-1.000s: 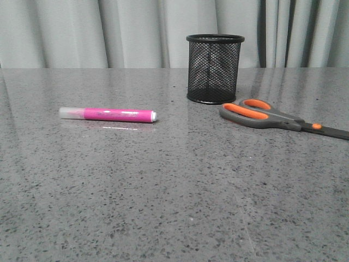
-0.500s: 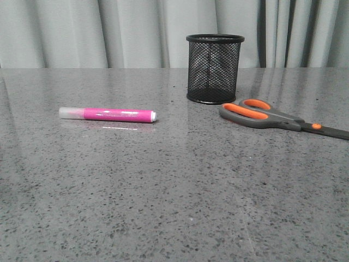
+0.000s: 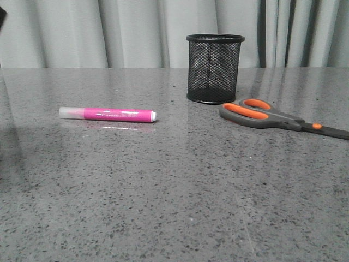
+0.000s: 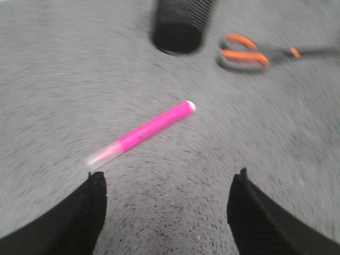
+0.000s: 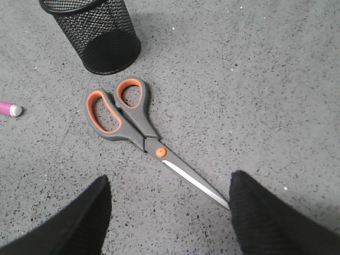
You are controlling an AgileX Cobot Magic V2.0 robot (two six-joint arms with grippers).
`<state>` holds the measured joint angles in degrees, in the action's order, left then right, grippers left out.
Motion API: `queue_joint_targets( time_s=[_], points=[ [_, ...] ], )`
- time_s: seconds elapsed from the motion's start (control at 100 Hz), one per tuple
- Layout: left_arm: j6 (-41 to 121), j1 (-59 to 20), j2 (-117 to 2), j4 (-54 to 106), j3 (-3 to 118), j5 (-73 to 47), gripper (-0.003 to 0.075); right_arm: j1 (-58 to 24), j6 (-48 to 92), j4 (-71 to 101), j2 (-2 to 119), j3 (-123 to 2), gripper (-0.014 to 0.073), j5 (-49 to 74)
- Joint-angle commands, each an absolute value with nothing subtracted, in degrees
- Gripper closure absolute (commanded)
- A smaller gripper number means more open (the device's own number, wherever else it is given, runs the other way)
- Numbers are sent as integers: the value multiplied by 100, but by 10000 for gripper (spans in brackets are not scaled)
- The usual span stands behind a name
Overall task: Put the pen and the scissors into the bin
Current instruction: 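Move the left gripper down over the pink marker, then close the left gripper on the pink marker and lift it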
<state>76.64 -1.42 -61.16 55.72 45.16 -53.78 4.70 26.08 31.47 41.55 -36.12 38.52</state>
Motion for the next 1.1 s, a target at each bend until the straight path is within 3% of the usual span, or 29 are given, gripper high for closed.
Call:
queue_joint_targets(
  time_s=[0.0, 0.47, 0.89, 0.99, 1.09],
  points=[
    [8690, -214, -6558, 5932, 4998, -5905, 270, 471, 2716, 3288, 4161, -3829, 162, 3568],
    [10082, -1310, -9136, 4848, 6846, -5920, 272, 471, 2752, 3288, 4161, -3829, 162, 3568],
    [10082, -1498, -10314, 4719, 7794, -5931, 274, 471, 2794, 3288, 4161, -3829, 162, 3568],
    [10082, -1498, -10327, 4571, 7794, -5958, 330, 471, 2794, 3288, 4161, -3829, 162, 3568],
    [10043, -1498, -10327, 4315, 7794, -6032, 472, 471, 2804, 3288, 4161, -3829, 162, 3568]
  ],
)
